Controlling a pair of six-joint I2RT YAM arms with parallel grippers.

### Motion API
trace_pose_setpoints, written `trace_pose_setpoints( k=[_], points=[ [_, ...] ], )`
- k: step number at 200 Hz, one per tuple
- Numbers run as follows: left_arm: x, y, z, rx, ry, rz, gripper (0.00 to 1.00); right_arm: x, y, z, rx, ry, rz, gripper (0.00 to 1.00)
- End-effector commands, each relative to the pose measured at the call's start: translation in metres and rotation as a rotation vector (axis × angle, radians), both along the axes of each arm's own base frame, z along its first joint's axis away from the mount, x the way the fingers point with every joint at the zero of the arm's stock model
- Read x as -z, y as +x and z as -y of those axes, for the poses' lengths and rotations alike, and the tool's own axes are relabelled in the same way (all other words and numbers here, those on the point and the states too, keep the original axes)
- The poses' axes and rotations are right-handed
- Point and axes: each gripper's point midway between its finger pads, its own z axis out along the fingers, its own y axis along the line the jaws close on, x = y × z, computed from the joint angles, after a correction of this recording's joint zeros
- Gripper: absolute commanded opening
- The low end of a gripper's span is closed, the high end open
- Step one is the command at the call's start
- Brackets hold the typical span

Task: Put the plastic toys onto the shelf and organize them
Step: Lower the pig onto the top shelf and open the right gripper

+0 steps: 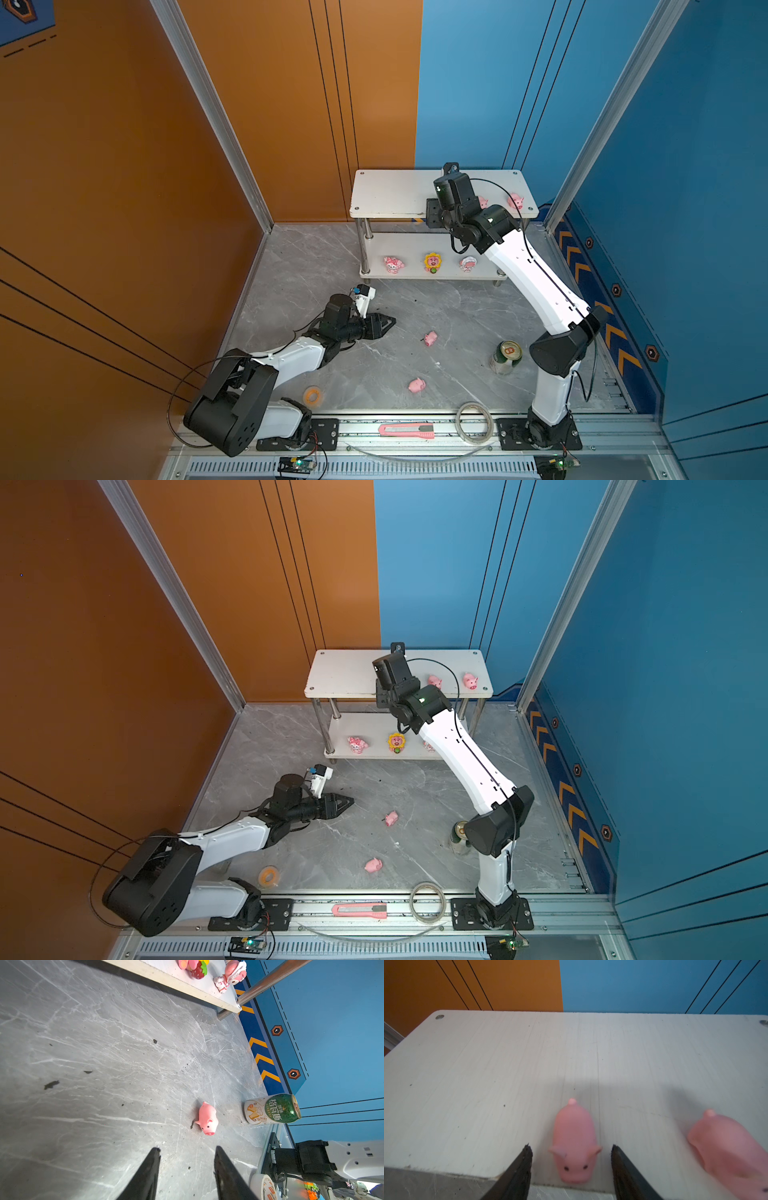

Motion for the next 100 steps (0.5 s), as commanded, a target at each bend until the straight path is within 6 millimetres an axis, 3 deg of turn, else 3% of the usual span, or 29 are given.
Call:
trace_pose_setpoints(
  k=[1,17,24,47,66,77,100],
  points=[
    [-0.012,0.006,0.003,0.007,-0.023,0.024,0.45,-0.047,-0.034,0.010,-0.020,0.046,0.099,0.64],
    [-0.011,0.007,0.004,0.007,-0.023,0.019,0.45,-0.060,-0.053,0.021,-0.014,0.044,0.138,0.65],
    [-0.010,0.007,0.004,0.007,-0.021,0.018,0.45,-0.063,-0.069,0.015,-0.041,0.043,0.152,0.65],
    [-0.010,0.006,0.004,0.005,-0.018,0.020,0.45,-0.057,-0.110,0.026,-0.063,0.028,0.168,0.64],
    [-0.010,0.006,0.002,-0.004,-0.013,0.021,0.45,-0.009,-0.143,0.024,-0.140,-0.001,0.109,0.53],
    [-0.007,0.007,0.000,-0.012,0.004,0.015,0.45,0.026,-0.160,0.018,-0.197,-0.003,0.042,0.39],
    [-0.002,0.007,-0.002,-0.014,0.029,0.003,0.45,0.120,-0.193,0.014,-0.261,-0.063,-0.175,0.12]
  ],
)
